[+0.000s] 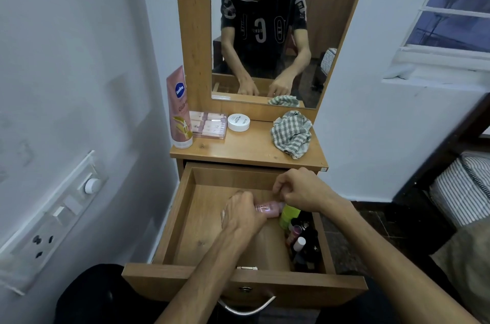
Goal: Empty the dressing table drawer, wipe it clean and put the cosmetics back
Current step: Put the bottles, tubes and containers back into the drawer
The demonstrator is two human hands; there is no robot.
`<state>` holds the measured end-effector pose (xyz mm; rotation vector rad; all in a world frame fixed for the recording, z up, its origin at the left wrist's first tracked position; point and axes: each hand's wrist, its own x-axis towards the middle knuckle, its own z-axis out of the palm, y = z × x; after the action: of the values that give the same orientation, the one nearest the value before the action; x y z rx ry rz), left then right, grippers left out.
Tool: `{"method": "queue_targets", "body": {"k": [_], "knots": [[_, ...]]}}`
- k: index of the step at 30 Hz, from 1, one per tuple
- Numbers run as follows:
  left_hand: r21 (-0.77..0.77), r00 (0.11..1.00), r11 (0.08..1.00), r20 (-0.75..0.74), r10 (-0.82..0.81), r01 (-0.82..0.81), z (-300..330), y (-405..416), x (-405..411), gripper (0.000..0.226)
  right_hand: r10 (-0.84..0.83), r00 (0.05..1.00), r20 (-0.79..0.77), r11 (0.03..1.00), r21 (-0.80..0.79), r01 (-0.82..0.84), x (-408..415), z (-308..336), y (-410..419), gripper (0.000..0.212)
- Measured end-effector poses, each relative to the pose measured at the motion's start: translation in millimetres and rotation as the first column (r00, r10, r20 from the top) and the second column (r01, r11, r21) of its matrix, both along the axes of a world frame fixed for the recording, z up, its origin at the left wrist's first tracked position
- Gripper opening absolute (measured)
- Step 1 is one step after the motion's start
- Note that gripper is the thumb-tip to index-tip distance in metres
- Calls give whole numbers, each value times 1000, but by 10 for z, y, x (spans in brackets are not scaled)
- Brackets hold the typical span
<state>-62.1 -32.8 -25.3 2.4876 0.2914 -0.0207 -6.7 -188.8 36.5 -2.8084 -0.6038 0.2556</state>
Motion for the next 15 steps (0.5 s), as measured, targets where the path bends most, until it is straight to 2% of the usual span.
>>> {"method": "queue_targets", "body": {"k": [5, 9, 12, 15], "knots": [[46, 1000, 999, 7, 1, -1, 0, 1, -33, 33, -30, 999, 40, 997, 78, 27, -31, 13, 37, 34], [23, 1000, 1000, 24, 4, -5, 16, -2, -27, 36, -35, 990, 137, 964, 267, -3, -27, 159, 176, 22], [-49, 995, 998, 98, 37, -32, 55, -3, -19, 41, -56, 972, 227, 914, 403, -42, 53, 317, 450, 18], [-91, 971, 993, 220, 99, -80, 87, -14, -30, 22, -68, 957, 283, 859, 504, -88, 115, 558, 870, 38]]}}
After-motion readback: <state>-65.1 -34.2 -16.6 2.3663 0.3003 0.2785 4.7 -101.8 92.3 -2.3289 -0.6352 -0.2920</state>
